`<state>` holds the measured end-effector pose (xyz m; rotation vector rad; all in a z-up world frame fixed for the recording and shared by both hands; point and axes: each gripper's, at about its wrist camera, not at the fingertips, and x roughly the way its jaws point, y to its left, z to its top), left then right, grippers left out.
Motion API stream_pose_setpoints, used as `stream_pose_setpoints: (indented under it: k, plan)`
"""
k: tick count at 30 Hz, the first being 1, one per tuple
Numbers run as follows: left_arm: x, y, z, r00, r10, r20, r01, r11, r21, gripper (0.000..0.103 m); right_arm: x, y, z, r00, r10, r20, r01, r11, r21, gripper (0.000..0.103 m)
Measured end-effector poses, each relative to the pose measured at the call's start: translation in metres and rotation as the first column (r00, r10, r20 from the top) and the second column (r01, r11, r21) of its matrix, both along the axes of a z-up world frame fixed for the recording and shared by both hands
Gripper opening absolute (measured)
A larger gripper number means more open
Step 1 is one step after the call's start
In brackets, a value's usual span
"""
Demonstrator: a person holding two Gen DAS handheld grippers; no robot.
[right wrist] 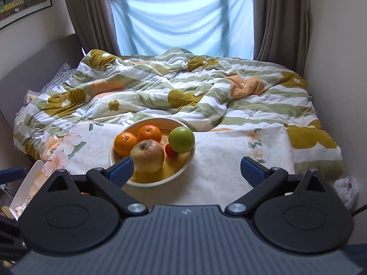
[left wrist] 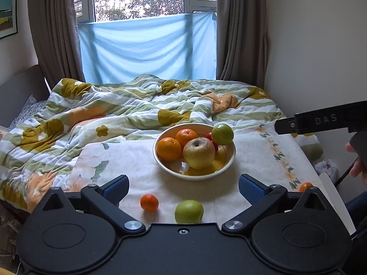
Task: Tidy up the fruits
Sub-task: 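Move both grippers back toward the mandarins on the table, then grasp a mandarin with the left gripper while the right gripper grasps another mandarin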
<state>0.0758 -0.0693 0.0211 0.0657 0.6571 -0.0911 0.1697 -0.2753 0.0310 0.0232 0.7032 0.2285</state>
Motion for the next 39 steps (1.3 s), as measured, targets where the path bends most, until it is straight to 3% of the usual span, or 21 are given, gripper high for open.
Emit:
stream_pose_setpoints:
  k: [7, 17, 29, 35, 39]
  plan:
    - [-0.018, 0.006, -0.011, 1.000, 0.009, -0.024, -0.009, 1.000, 0.016, 0.103, -0.045, -0.018, -0.004, 1.000, -0.024, 0.021, 0.024, 0.999, -0.029, 0.103]
    - [-0.005, 0.037, -0.043, 0.997, -0.004, -0.073, 0.005, 1.000, 0.015, 0.103, -0.080, -0.033, -0.046, 0.992, -0.125, -0.030, 0.122, 0.989, -0.085, 0.103]
    - [0.044, 0.070, -0.091, 0.987, -0.084, -0.136, 0.094, 0.993, 0.075, 0.102, -0.074, -0.037, -0.102, 0.943, -0.318, -0.100, 0.311, 0.947, -0.077, 0.103]
    - [0.071, 0.071, -0.114, 0.985, -0.117, -0.130, 0.138, 0.977, 0.164, 0.094, -0.067, -0.034, -0.124, 0.920, -0.376, -0.110, 0.367, 0.926, -0.092, 0.103]
    - [0.087, 0.070, -0.126, 0.975, -0.162, -0.153, 0.188, 0.968, 0.169, 0.086, -0.060, -0.032, -0.136, 0.909, -0.400, -0.119, 0.390, 0.916, -0.097, 0.103]
